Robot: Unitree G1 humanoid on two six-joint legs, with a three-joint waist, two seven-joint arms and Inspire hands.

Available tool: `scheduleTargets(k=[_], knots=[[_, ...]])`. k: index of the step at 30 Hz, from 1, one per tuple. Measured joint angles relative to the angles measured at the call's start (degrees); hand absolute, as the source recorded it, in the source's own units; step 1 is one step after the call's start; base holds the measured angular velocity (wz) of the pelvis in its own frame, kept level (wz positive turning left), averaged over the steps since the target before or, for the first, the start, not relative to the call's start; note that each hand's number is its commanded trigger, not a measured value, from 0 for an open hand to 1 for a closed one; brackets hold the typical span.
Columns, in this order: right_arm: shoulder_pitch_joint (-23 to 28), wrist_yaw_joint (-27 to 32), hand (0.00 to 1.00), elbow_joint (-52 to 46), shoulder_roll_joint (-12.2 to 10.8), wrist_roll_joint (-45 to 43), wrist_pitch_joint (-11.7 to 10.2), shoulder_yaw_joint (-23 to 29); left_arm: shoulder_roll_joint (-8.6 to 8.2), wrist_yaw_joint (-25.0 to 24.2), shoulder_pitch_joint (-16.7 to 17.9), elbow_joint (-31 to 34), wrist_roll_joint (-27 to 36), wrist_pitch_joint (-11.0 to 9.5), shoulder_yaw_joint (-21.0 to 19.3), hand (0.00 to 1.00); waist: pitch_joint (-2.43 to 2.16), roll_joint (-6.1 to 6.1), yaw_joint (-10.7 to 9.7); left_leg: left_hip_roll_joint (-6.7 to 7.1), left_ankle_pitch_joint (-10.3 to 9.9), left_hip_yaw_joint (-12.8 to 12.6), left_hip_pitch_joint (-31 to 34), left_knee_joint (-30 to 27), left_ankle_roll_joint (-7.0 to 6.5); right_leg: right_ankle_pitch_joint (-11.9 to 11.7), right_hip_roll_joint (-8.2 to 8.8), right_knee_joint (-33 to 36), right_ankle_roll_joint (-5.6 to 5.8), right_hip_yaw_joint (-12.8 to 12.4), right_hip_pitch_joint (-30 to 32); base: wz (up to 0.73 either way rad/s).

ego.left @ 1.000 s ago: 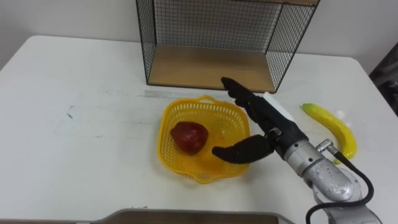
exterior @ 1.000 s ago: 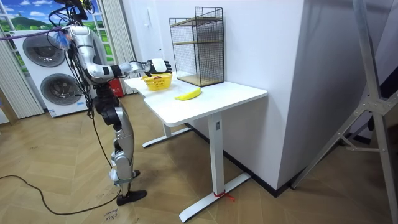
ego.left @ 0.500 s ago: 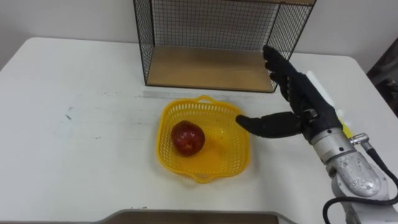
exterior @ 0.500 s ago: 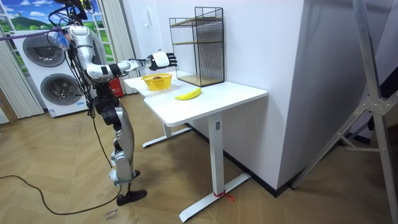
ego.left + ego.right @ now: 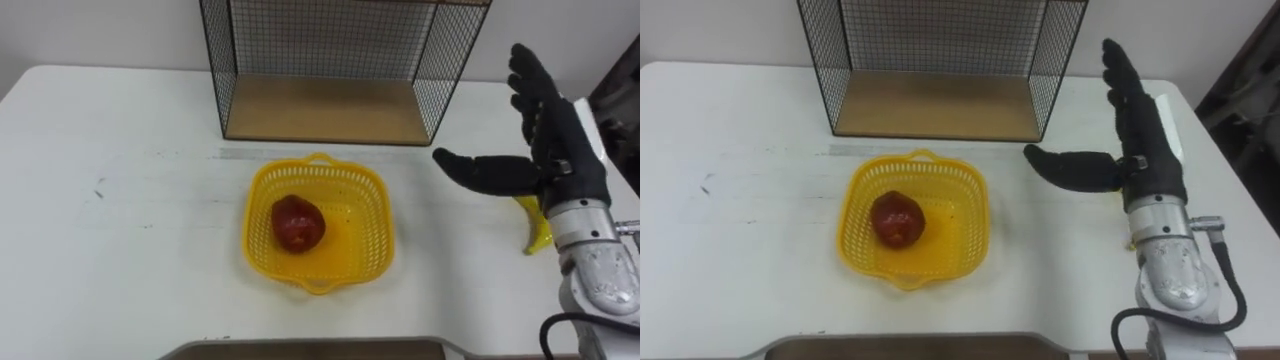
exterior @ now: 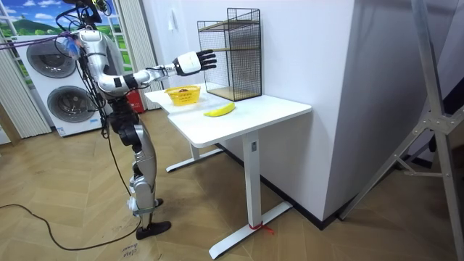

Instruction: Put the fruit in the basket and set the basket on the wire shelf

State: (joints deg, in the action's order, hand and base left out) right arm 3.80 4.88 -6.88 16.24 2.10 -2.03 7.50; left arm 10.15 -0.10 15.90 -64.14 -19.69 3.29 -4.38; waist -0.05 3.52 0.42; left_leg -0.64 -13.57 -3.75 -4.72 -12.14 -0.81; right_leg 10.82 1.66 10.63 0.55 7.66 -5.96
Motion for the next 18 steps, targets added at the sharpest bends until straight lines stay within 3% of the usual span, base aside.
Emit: scheduleTargets(k=[6, 11, 18], knots=[[-0.29, 5.13, 0.0, 8.54, 1.17, -1.32, 0.24, 1.24, -0.02, 0.64, -0.07, 0.15, -0.07, 0.39, -0.01, 0.0, 0.28, 0.47, 0.01, -0.03, 0.0, -0.76, -0.93, 0.67, 0.0, 0.0, -0.1, 0.1, 0.0, -0.94, -0.38, -0.07], [-0.69, 7.51, 0.0, 9.68, 2.95, -1.66, 0.36, 2.69, 0.06, 0.54, -0.1, 1.01, -0.06, 0.66, -0.04, 0.0, 0.39, 0.54, -0.02, -0.02, 0.0, -0.81, -1.07, 0.84, 0.0, 0.01, -0.14, 0.08, 0.0, -1.08, -0.37, 0.0], [-7.61, 11.18, 0.0, 18.45, 5.93, -1.61, 1.26, 3.34, 0.33, 0.41, -0.12, 2.36, -0.03, 2.35, -0.32, 0.0, 0.69, 1.3, -0.03, -0.01, 0.0, -0.56, -1.06, 0.7, 0.0, 0.01, -0.11, 0.08, 0.0, -0.81, -0.52, 0.01]])
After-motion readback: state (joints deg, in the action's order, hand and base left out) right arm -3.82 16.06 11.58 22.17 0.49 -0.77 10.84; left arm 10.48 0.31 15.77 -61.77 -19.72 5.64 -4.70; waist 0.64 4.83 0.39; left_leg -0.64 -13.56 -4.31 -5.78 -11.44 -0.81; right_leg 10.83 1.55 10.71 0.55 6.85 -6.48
